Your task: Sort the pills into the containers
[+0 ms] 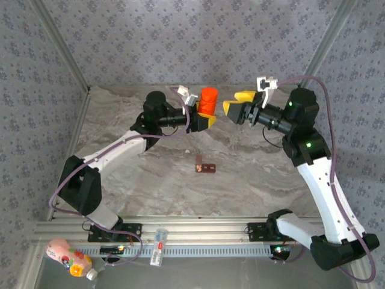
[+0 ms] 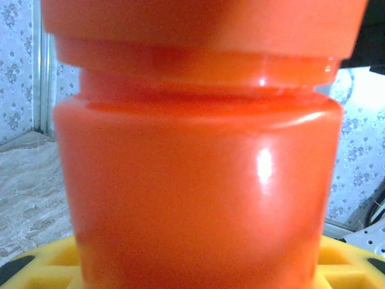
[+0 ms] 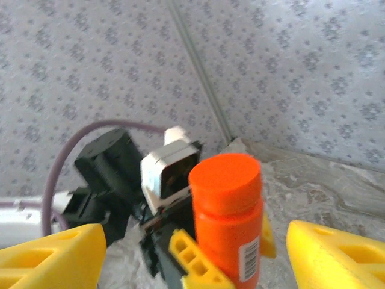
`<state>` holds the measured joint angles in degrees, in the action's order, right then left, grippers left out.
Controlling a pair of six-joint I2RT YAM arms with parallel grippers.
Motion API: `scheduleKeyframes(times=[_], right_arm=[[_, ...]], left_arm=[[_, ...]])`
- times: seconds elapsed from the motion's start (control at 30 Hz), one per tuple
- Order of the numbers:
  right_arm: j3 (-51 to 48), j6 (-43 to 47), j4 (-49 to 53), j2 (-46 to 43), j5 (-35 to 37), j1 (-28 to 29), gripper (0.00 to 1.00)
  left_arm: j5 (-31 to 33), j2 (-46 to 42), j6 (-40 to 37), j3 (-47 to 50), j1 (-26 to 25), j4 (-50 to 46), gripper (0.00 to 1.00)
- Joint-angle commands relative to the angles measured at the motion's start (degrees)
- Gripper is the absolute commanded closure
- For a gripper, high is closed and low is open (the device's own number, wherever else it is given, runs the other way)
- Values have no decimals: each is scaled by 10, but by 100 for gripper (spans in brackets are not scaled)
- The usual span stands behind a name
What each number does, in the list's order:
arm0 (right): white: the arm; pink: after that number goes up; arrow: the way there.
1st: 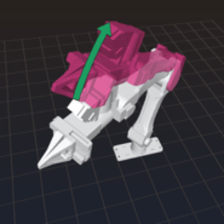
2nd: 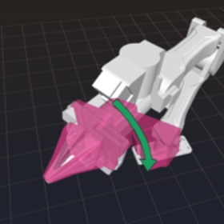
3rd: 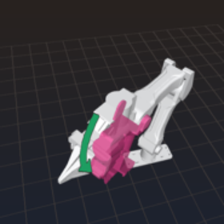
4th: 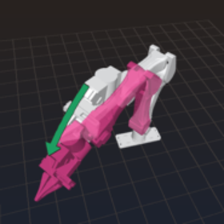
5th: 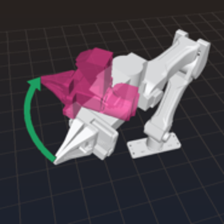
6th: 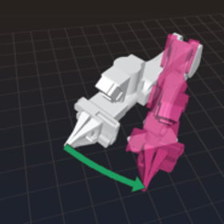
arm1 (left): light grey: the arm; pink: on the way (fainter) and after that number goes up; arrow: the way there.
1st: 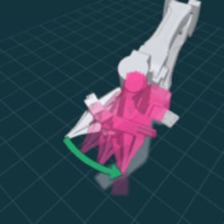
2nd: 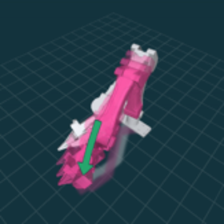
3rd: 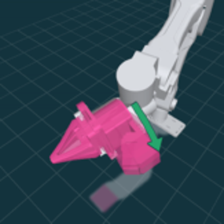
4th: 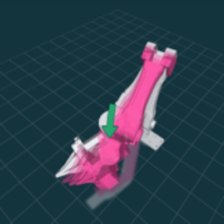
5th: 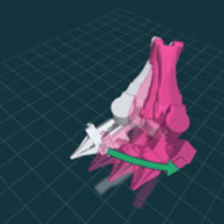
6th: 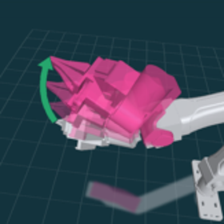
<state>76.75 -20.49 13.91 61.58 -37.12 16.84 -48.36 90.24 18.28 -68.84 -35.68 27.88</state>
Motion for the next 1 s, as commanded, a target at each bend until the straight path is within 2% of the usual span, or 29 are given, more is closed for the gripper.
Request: scheduleKeyframes(times=[0.0,0.3,0.53,0.83,0.97], right_arm=[[55,-18,68,37,71,14,19],[165,27,165,115,107,61,18],[191,51,173,139,91,86,19],[213,85,199,164,113,112,20],[212,88,196,167,114,112,27]], left_arm=[[7,-28,5,5,0,48,100],[8,-32,17,12,-10,69,100],[25,-35,26,28,-16,104,100],[28,-36,31,31,-20,116,100],[28,-38,30,30,-22,113,100]])
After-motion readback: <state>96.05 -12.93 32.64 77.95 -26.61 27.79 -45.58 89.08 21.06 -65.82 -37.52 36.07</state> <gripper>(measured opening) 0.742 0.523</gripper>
